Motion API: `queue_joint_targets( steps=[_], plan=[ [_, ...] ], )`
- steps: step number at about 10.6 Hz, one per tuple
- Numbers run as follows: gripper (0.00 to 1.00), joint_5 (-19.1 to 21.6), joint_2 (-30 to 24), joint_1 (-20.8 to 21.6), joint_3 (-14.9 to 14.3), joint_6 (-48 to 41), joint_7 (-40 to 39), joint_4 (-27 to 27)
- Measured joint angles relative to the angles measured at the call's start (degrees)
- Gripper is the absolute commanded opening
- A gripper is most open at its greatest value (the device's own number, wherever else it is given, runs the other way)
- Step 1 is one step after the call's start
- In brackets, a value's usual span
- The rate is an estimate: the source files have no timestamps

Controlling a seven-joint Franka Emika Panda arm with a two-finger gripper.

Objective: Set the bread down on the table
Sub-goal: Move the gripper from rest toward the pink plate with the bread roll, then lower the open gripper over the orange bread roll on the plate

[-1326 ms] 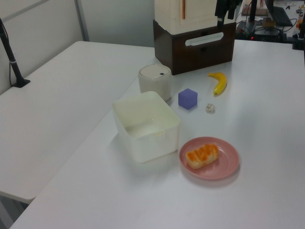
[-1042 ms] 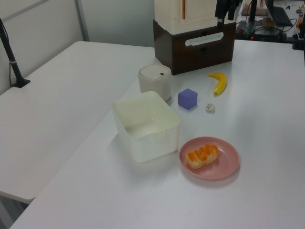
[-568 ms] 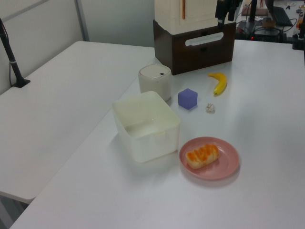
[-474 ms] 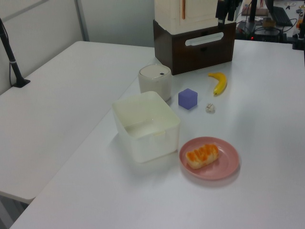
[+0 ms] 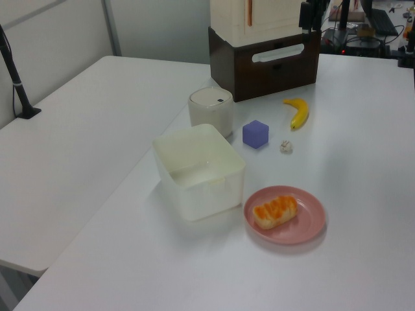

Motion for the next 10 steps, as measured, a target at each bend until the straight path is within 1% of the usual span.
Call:
queue_joint_targets(
  steps=[1, 2, 3, 4, 7, 8, 9, 10],
  plan=[
    [1.0, 0.0, 0.0, 0.2, 0.2, 0.0, -0.2, -0.4],
    [1.0, 0.0, 0.0, 0.2, 1.0, 0.0, -1.4, -1.6],
    [1.0, -2.1, 0.0, 0.3, 3.2, -0.2, -3.7, -3.4],
    [1.0, -6.5, 0.0, 0.4, 6.7, -0.7, -5.7, -5.8],
    [1.0, -20.4, 0.6, 1.1, 19.3, -1.2, -7.3, -15.5],
    [1.0, -22.8, 0.9, 1.3, 22.5, -1.2, -8.3, -18.1],
    [1.0, -23.6, 1.0, 1.5, 25.0, -1.2, -9.2, -19.7],
    [1.0, -23.7, 1.2, 1.5, 26.8, -1.1, -9.4, -20.5]
  ],
)
